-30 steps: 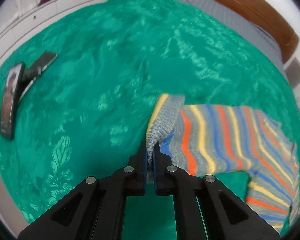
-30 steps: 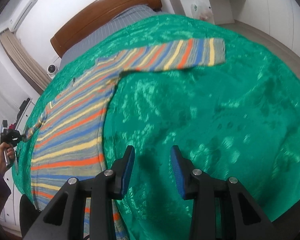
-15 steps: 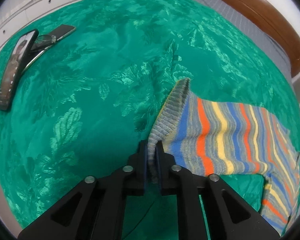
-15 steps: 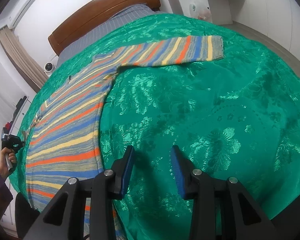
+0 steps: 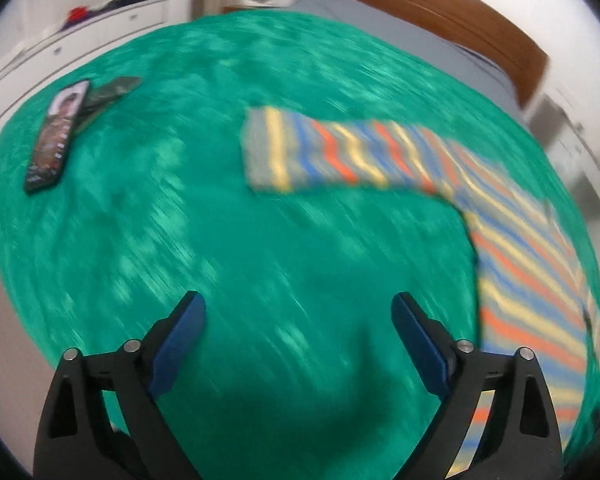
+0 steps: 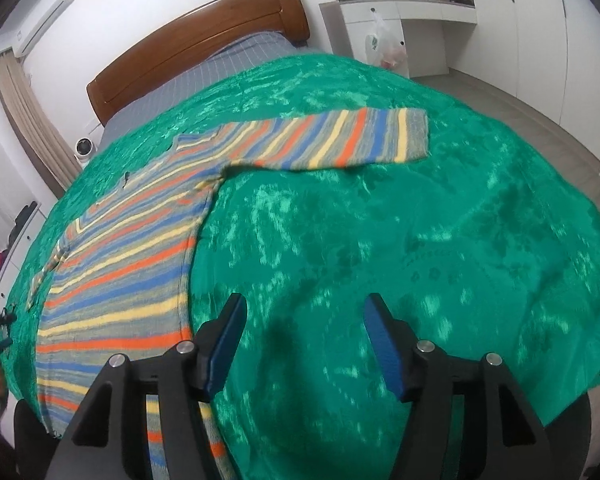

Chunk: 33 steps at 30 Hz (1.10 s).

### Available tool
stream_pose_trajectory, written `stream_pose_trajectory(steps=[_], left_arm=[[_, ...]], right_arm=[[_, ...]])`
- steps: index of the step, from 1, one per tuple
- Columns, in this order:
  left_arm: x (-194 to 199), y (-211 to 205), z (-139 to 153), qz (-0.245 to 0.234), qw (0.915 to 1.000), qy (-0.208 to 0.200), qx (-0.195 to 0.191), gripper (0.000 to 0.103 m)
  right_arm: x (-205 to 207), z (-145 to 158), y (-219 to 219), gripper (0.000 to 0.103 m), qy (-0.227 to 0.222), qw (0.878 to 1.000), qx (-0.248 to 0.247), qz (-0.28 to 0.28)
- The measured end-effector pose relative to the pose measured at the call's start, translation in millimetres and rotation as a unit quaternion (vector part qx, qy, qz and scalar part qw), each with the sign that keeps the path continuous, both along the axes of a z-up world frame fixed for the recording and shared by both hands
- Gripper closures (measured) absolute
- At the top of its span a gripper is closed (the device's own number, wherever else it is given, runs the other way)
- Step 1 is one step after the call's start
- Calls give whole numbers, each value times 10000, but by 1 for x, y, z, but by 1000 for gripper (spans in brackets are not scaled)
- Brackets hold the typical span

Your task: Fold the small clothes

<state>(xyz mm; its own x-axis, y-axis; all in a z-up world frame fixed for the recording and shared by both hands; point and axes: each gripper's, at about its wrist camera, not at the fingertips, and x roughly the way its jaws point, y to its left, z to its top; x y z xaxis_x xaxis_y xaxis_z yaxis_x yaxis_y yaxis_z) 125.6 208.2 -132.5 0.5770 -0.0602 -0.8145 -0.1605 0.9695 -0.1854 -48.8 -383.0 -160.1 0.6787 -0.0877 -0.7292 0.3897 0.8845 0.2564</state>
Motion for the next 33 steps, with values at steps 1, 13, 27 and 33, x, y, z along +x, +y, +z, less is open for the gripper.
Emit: stream_pose_trajectory(steps=[1, 13, 27, 33], left_arm=[[-8, -7, -5, -129, 9999, 7, 7, 7], [-17, -39, -38, -416, 9962, -119, 753, 0], [-21, -46, -43, -444, 9940, -245, 968, 0], [-21, -41, -41, -432, 9956, -326, 764, 0]], right_arm=[[4, 0, 0, 38, -23, 9999, -103, 5], [21, -42, 7, 24, 373, 9963, -773, -28], [24, -48, 14, 18, 366, 9948, -949, -57], [25, -48, 14, 17, 370, 9947, -962, -55]])
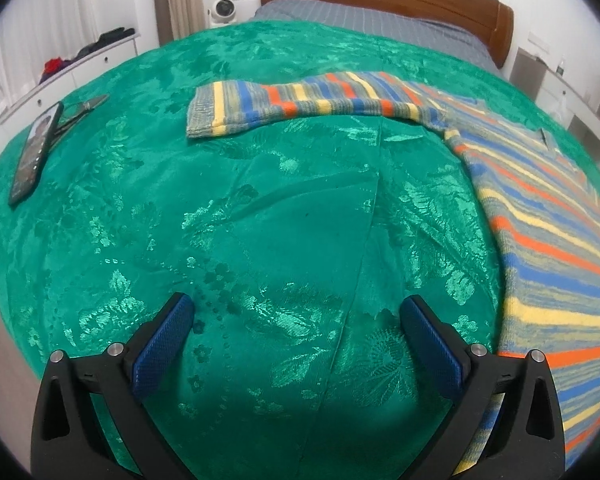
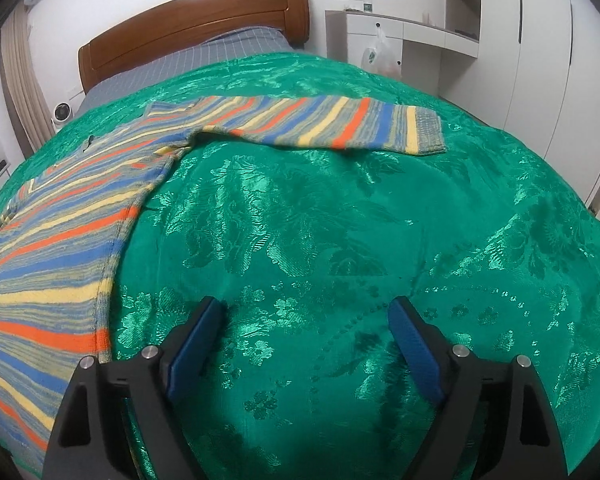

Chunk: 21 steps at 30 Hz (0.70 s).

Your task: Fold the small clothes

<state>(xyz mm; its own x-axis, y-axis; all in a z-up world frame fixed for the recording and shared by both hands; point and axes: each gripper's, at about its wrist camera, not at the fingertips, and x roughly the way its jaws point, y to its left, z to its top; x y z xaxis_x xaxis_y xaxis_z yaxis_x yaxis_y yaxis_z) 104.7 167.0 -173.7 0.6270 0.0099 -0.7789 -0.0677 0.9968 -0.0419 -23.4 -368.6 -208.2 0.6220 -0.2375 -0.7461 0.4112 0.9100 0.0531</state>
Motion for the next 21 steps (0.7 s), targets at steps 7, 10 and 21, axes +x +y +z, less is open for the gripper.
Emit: stream_pose_trajectory(steps=[7, 10, 21], left_arm=[[0, -6, -2, 0, 9998, 10, 196, 0], [0, -9, -3, -22, 9994, -2, 346, 0], [0, -11, -3, -12, 9991, 17, 428, 0]], right_arm=[[1, 0, 2, 17, -1, 10000, -62, -2], [1, 1, 3, 16, -4, 10000, -86, -2], [-1, 0, 3, 16, -16, 9999, -111, -5]])
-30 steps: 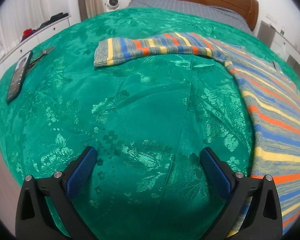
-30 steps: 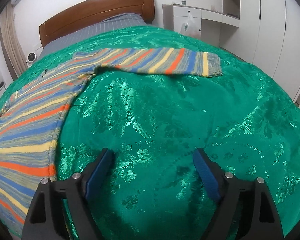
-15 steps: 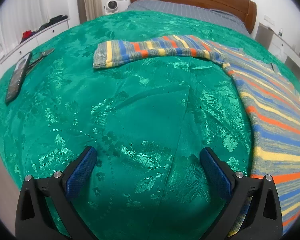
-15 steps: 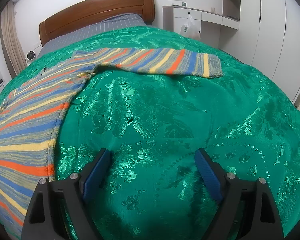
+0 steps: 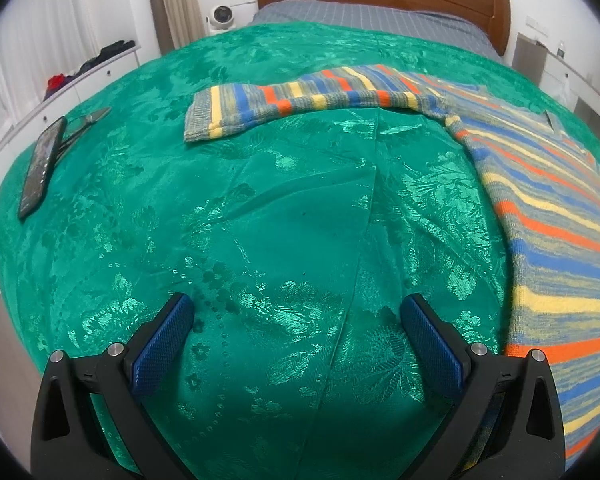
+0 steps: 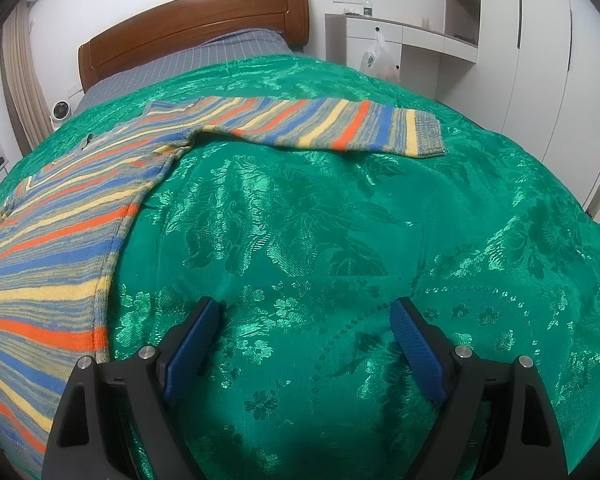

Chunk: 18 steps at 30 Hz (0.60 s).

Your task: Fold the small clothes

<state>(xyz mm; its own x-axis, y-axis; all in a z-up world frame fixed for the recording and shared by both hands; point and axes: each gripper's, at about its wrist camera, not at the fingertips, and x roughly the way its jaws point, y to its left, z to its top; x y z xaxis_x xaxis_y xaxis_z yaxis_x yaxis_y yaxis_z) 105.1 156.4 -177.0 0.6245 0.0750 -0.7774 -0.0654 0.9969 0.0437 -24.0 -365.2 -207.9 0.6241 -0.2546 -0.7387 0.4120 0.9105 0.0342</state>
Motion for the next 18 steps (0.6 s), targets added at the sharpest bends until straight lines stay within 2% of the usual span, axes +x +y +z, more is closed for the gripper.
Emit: stream_pose_trajectory(steps=[18], left_arm=[[0, 0, 0, 35, 10000, -8, -4, 0]], right_arm=[[-1, -1, 0, 15, -5, 10000, -17, -12]])
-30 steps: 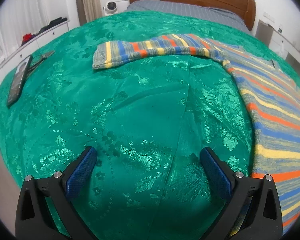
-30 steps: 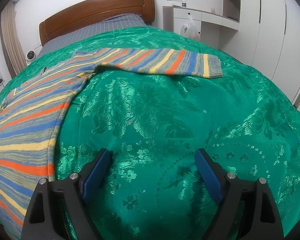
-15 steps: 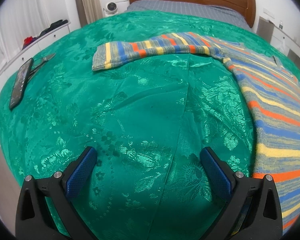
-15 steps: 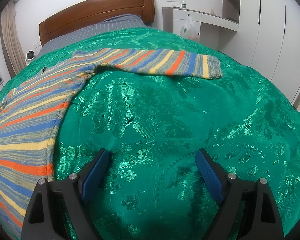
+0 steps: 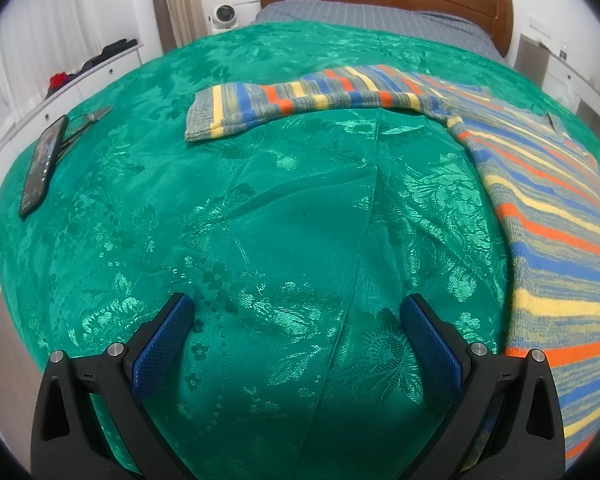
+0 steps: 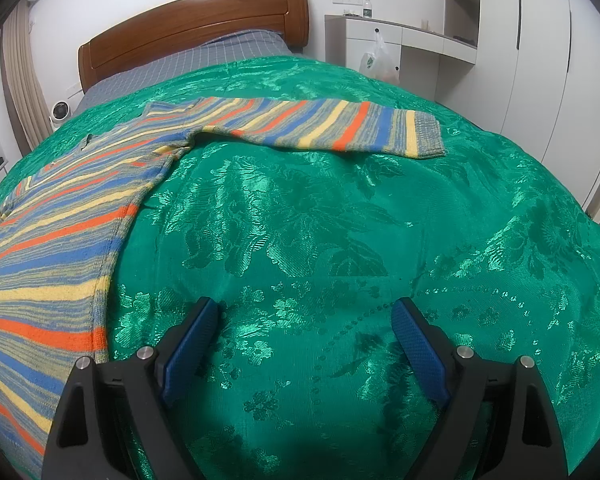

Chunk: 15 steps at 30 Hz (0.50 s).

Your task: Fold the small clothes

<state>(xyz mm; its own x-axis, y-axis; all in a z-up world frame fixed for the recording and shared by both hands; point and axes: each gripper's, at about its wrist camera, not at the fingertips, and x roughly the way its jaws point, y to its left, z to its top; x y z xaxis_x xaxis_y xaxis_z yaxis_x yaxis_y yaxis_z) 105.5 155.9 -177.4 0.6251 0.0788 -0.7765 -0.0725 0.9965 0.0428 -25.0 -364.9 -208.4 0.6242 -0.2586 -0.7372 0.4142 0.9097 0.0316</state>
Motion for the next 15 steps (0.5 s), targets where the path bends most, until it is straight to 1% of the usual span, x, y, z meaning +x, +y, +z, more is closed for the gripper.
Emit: stream_pose_trajectory(steps=[15], left_arm=[[-1, 0, 0, 0, 10000, -33, 12, 0]], right_arm=[[0, 0, 0, 14, -1, 10000, -12, 11]])
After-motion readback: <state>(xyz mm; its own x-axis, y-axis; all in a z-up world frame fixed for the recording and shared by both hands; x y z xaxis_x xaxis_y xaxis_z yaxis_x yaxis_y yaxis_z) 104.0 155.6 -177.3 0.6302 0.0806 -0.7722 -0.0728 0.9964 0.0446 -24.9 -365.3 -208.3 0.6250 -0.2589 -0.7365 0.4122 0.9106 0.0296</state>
